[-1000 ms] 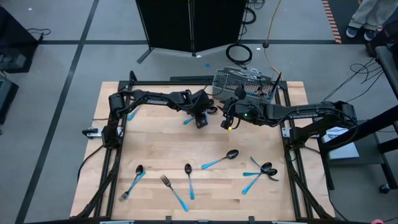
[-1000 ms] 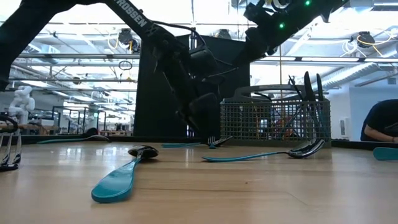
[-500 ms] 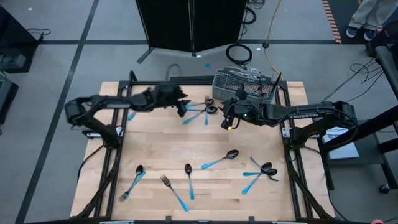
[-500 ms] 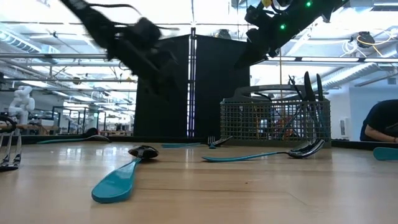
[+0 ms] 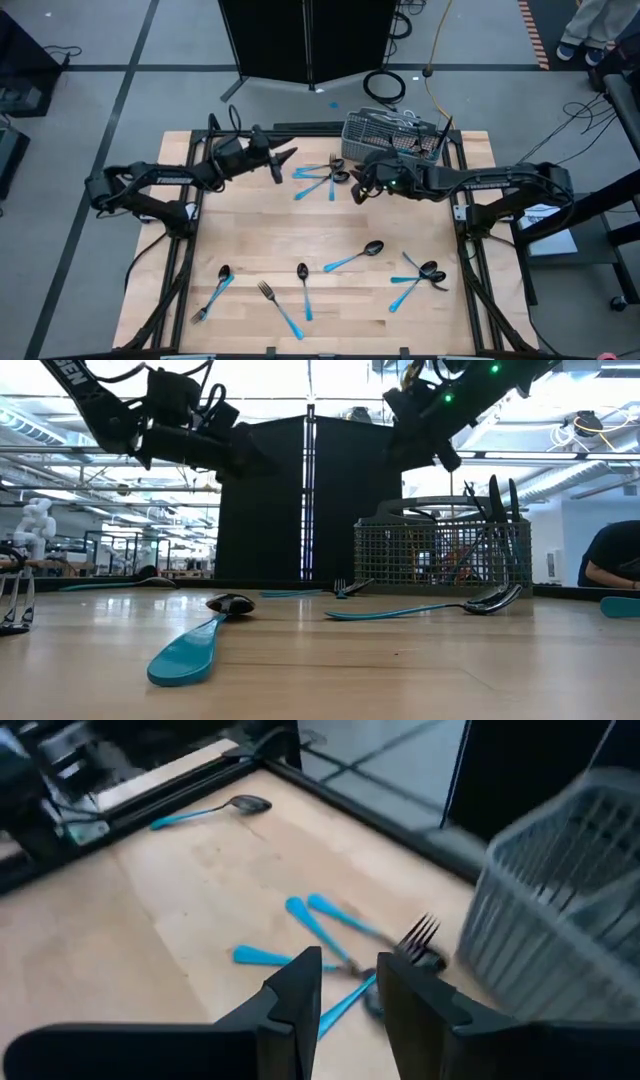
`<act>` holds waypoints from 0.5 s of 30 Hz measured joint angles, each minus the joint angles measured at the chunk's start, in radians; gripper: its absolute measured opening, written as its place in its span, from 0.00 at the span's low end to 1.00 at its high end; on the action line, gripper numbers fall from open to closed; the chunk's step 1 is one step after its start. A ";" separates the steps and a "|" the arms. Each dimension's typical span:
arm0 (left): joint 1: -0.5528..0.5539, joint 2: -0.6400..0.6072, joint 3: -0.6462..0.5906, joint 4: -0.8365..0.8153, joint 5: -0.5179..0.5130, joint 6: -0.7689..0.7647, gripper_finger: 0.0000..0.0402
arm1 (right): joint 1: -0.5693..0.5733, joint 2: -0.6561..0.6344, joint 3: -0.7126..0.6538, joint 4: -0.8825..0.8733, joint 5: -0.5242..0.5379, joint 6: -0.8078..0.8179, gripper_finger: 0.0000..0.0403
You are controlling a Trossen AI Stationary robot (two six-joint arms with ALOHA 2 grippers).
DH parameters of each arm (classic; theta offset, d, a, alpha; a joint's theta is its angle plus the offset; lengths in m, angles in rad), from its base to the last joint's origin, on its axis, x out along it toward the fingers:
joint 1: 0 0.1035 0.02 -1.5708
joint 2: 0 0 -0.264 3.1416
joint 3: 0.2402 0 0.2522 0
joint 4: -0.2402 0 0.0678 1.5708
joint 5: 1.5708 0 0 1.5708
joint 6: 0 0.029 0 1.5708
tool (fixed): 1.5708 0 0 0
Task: Sort silverware
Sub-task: Put the blue fork into the middle of the blue utensil organizer
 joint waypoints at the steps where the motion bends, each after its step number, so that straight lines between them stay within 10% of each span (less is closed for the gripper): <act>1: 0.006 -0.001 0.000 -0.007 0.039 0.000 0.40 | -0.005 0.010 0.000 -0.001 -0.011 0.043 0.23; 15: 0.046 -0.001 0.000 0.003 0.219 0.002 0.40 | -0.119 0.290 0.244 -0.127 -0.140 0.193 0.23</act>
